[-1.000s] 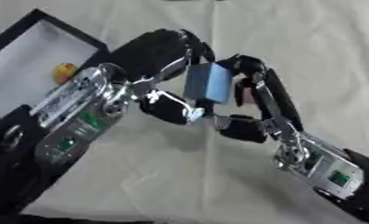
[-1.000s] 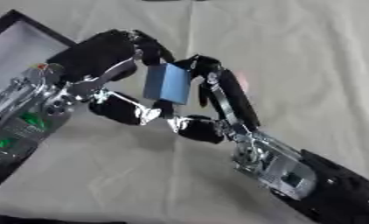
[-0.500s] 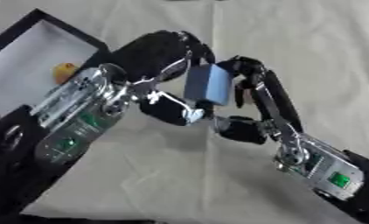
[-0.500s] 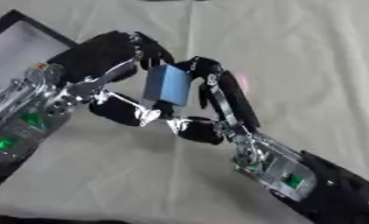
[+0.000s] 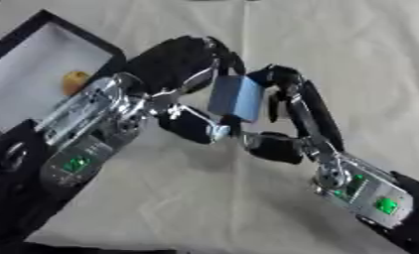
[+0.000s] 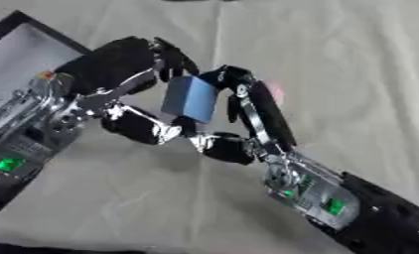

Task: Pick up the objects with one hand, pass them to the other hand, and then place them into the box on the other side of the table.

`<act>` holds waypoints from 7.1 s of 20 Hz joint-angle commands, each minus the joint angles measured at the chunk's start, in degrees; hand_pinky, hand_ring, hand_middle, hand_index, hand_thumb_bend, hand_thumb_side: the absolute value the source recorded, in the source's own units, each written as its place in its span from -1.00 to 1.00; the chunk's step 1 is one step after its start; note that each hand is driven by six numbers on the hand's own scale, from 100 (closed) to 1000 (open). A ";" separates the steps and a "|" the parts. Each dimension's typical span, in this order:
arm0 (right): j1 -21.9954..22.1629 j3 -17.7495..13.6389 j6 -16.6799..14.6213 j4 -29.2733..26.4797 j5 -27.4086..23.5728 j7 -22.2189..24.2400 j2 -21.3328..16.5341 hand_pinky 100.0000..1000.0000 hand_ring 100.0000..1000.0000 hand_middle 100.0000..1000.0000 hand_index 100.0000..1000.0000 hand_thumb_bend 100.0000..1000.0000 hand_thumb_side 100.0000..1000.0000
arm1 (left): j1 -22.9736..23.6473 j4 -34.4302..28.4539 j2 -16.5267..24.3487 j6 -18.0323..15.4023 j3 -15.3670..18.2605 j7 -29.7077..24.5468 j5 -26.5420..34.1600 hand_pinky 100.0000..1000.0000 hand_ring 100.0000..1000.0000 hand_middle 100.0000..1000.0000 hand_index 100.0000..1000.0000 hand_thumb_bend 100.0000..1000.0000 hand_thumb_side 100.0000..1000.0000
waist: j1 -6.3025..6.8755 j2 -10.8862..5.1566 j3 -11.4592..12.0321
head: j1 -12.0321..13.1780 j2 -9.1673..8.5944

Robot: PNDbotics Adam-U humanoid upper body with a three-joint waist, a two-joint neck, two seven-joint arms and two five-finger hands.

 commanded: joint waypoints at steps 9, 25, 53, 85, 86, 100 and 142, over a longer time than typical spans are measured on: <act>0.51 -0.54 3.75 -0.16 -3.83 -2.83 -1.09 -0.78 0.08 0.04 -0.21 -0.01 -1.00 | -1.03 -2.07 1.80 0.58 1.13 0.68 -0.07 0.47 0.02 -0.36 -0.29 -1.00 -0.89 | 0.05 -0.40 0.06 | 0.15 -0.82; 1.51 -1.26 5.69 -0.16 -3.04 -6.20 -1.87 -0.76 0.10 0.05 -0.20 0.03 -1.00 | -1.09 -3.44 3.31 0.93 2.20 0.17 0.23 0.46 0.00 -0.41 -0.33 -1.00 -0.90 | 0.31 -0.72 -0.24 | 0.13 -0.79; 3.03 -2.36 4.94 -0.16 -0.96 -7.07 -3.23 -0.73 0.11 0.07 -0.18 0.09 -1.00 | 1.69 -4.40 14.53 6.70 10.16 3.83 5.81 0.47 0.00 -0.40 -0.32 -1.00 -0.90 | 0.69 -1.07 -0.38 | 1.11 0.56; 3.53 -2.91 4.34 -0.16 -0.30 -8.49 -3.24 -0.73 0.11 0.06 -0.18 0.09 -1.00 | 10.92 -3.52 27.03 10.04 18.46 11.46 7.60 0.44 0.00 -0.42 -0.39 -1.00 -0.99 | 0.11 -0.56 -0.95 | 7.04 -1.98; 3.54 -2.86 4.32 -0.16 -0.41 -8.51 -3.22 -0.73 0.11 0.06 -0.18 0.09 -1.00 | 11.18 -3.02 27.15 10.07 18.59 11.69 7.35 0.44 0.00 -0.42 -0.39 -1.00 -0.99 | 0.06 -0.55 -1.01 | 7.24 -2.00; 3.41 -2.63 3.97 -0.16 -0.28 -8.57 -2.81 -0.73 0.11 0.06 -0.18 0.08 -1.00 | 11.89 7.98 25.33 8.45 19.22 14.03 2.65 0.42 0.05 -0.33 -0.27 -0.84 -0.98 | -0.30 -0.48 -1.62 | 8.43 -1.72; 8.36 -7.06 6.59 -0.16 3.91 -4.56 -6.09 -0.66 0.26 0.20 -0.01 0.04 -1.00 | 15.16 -8.93 27.94 7.02 24.63 22.15 17.46 0.73 0.30 0.16 0.38 -1.00 -0.78 | -0.96 -1.87 -3.38 | 1.74 -0.13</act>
